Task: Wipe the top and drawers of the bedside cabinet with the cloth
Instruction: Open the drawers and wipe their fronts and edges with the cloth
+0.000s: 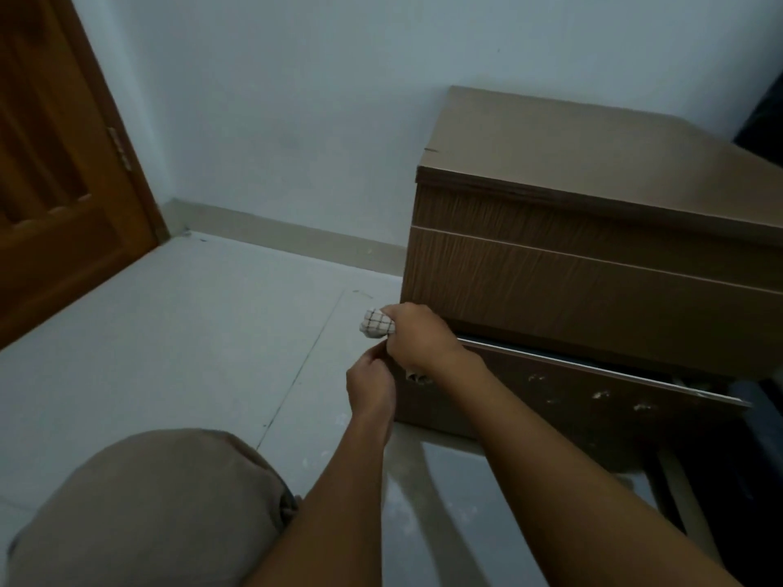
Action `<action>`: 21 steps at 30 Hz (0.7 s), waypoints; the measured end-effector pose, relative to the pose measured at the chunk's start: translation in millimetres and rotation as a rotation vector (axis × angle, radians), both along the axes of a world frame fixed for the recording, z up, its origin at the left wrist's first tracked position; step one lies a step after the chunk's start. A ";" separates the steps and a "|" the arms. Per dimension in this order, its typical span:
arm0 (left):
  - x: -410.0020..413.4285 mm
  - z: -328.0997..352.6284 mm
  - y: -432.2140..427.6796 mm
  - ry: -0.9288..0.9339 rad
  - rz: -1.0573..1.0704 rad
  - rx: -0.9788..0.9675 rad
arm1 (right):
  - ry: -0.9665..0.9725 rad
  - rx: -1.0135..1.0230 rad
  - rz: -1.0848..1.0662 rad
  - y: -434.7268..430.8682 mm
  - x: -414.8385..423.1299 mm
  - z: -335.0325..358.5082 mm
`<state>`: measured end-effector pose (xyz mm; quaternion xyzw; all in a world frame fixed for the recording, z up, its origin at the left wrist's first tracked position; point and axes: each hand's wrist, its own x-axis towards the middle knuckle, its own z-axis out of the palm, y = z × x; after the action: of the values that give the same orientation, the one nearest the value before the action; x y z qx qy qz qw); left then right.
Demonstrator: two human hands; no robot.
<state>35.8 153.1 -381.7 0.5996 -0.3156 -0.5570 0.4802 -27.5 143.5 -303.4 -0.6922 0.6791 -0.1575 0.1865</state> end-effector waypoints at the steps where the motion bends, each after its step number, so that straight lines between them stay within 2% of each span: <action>1: 0.0 1.2 0.9 0.002 0.000 0.004 | -0.008 -0.002 0.010 -2.4 3.8 -0.6; 3: 1.5 2.3 2.1 0.004 -0.009 0.009 | -0.087 -0.003 0.008 -4.5 2.9 0.2; 8: 6.4 -3.7 -0.9 0.016 -0.063 -0.026 | -0.579 -0.122 0.042 27.3 -28.8 18.8; 11: 5.4 -5.9 -0.2 0.033 -0.039 0.000 | -0.772 -0.186 -0.070 53.3 -50.6 18.1; 16: 2.2 -1.3 2.7 -0.055 -0.036 -0.061 | -1.145 -0.114 -0.325 77.8 -77.0 -3.4; 21: -1.3 4.5 3.7 -0.090 -0.013 -0.050 | -1.543 0.068 -0.466 92.1 -87.7 -17.0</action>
<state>34.5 156.8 -377.1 0.6096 -0.3547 -0.5246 0.4767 -115.1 235.7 -320.4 -0.2228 0.4902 -0.6053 0.5862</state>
